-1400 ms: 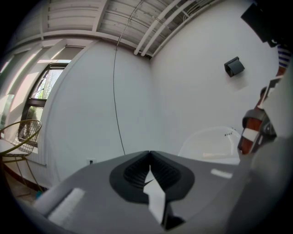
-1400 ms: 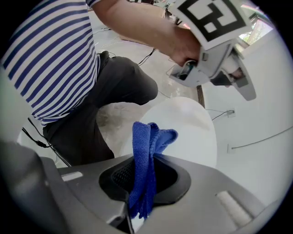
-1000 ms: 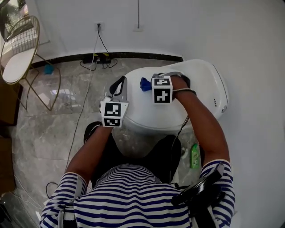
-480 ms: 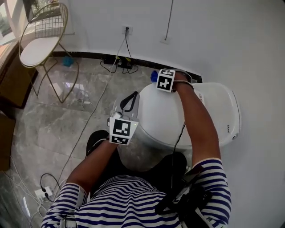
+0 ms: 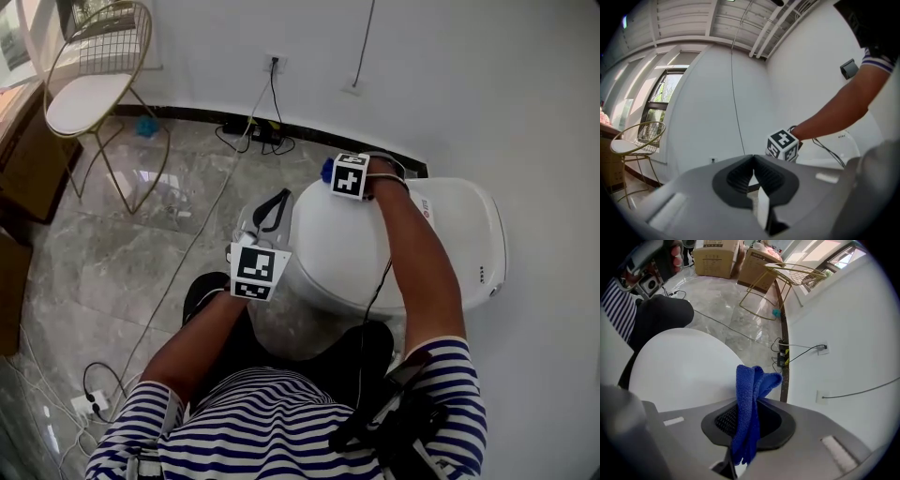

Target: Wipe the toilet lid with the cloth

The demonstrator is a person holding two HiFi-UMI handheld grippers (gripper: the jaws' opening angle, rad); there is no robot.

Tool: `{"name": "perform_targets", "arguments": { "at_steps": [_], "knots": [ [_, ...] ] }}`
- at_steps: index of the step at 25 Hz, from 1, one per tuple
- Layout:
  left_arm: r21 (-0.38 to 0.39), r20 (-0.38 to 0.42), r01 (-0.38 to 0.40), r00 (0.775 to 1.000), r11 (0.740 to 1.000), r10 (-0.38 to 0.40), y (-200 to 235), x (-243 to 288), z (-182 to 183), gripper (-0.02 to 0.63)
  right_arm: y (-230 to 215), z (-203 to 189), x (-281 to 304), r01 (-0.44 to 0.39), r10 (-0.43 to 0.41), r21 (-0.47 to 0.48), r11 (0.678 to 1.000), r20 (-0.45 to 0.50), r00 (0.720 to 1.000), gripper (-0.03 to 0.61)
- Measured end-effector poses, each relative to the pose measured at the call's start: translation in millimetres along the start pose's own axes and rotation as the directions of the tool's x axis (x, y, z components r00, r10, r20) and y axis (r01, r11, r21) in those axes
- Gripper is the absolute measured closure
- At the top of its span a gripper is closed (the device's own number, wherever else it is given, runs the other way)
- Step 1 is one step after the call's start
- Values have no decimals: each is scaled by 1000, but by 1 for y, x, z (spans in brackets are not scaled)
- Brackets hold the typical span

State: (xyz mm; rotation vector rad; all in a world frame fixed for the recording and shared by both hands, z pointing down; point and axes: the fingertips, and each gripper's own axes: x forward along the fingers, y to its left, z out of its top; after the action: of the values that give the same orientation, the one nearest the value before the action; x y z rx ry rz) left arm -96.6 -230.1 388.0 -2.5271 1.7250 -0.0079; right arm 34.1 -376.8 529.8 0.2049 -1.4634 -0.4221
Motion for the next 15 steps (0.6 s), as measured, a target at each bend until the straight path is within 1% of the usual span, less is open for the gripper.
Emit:
{"name": "perform_targets", "arguments": {
  "at_steps": [8,15],
  "knots": [
    [-8,4,24,1000,1000,-24,-8,11,2,609,45,10,-32,-29,30,-60,998,8,1000,514],
    [2,14,46,999,999,-46,-12,25,9,609,96,14,-59,-41,42,-63,997,18,999,514]
  ]
}}
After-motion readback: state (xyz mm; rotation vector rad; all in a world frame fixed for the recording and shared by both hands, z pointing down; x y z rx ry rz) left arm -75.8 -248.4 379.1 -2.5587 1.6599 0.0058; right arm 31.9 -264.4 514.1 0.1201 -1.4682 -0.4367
